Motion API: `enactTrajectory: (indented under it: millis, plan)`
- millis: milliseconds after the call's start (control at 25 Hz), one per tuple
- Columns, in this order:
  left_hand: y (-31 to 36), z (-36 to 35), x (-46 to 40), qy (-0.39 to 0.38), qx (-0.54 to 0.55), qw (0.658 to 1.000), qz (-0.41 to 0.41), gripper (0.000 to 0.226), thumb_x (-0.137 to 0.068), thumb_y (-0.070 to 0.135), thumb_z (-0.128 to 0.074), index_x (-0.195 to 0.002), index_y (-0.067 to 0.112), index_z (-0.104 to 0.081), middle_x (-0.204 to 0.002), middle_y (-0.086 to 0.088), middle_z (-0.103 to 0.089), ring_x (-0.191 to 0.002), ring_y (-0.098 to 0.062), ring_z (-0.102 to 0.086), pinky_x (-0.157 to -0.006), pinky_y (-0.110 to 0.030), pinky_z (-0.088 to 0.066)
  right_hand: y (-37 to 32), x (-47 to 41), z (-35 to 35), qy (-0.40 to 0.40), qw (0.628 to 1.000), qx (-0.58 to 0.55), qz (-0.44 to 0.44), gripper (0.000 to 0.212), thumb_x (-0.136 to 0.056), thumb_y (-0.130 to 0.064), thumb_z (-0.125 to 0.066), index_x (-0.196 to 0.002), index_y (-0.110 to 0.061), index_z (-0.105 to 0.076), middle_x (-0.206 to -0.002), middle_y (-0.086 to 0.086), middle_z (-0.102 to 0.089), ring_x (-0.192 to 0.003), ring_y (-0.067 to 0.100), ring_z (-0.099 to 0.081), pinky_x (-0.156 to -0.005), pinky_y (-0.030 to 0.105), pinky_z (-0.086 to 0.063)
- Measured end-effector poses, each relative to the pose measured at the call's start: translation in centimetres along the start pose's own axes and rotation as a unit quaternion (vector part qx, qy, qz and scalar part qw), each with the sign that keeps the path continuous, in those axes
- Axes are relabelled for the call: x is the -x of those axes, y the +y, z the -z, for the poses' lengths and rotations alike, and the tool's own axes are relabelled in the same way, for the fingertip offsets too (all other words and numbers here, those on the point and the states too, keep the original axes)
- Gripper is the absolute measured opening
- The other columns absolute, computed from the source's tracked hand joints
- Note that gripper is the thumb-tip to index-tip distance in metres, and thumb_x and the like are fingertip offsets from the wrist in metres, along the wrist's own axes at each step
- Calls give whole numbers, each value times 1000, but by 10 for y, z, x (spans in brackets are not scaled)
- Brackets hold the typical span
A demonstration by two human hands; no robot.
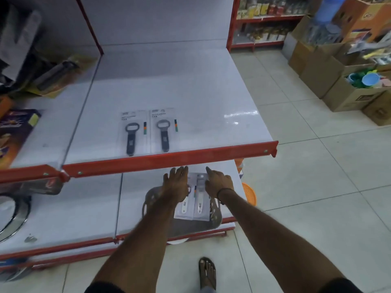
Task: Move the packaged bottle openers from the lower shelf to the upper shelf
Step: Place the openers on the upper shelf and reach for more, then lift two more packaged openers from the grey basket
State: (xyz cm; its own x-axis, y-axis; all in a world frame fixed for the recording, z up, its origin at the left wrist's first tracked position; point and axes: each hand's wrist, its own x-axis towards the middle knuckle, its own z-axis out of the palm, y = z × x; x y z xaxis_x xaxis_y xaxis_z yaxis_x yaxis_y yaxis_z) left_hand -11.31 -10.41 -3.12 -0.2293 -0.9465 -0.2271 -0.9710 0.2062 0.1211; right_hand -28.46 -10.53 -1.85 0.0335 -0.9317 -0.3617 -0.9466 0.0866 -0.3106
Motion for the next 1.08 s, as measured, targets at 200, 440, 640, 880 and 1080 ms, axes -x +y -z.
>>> enactTrajectory:
  millis: [200, 440, 640, 880, 1080]
  plan:
    - [-4, -6, -19, 40, -9, 999, -32, 42, -104, 28, -39, -140, 11, -53, -145, -12, -55, -136, -31, -48, -110, -35, -36, 3, -10, -3, 66, 997, 22, 14, 38, -90, -16, -48, -127, -18, -59, -125, 7, -62, -118, 30, -55, -98, 47, -40]
    - [-9, 38, 25, 38, 121, 992, 9, 28, -93, 3, -53, -120, 7, -60, -124, -14, -58, -107, -35, -62, -95, -43, -53, -11, 28, 19, 106, 993, -56, 1, 26, -88, -15, -52, -113, -15, -60, -112, 13, -69, -101, 35, -64, -86, 41, -49]
    - [-15, 71, 95, 31, 185, 982, 14, 14, -98, 13, -51, -110, 12, -58, -120, -13, -67, -104, -31, -66, -90, -42, -58, -31, 91, 24, 131, 988, -81, 13, 20, -93, -19, -53, -113, -19, -51, -117, 12, -69, -99, 35, -66, -85, 41, -53]
    - [-13, 122, 164, 161, 177, 970, -50, 29, -93, 3, -46, -116, 9, -61, -122, -13, -67, -109, -32, -63, -90, -40, -51, -59, 161, 64, 264, 958, -86, 68, 22, -94, -13, -44, -112, -20, -55, -99, 9, -69, -93, 34, -63, -79, 38, -42]
    - [8, 203, 176, 279, 210, 932, -96, 32, -87, 1, -43, -108, 3, -66, -110, -19, -73, -100, -36, -67, -85, -40, -52, -76, 190, 146, 320, 929, -159, 93, 21, -93, -11, -41, -105, -18, -56, -92, 9, -69, -77, 29, -61, -60, 33, -45]
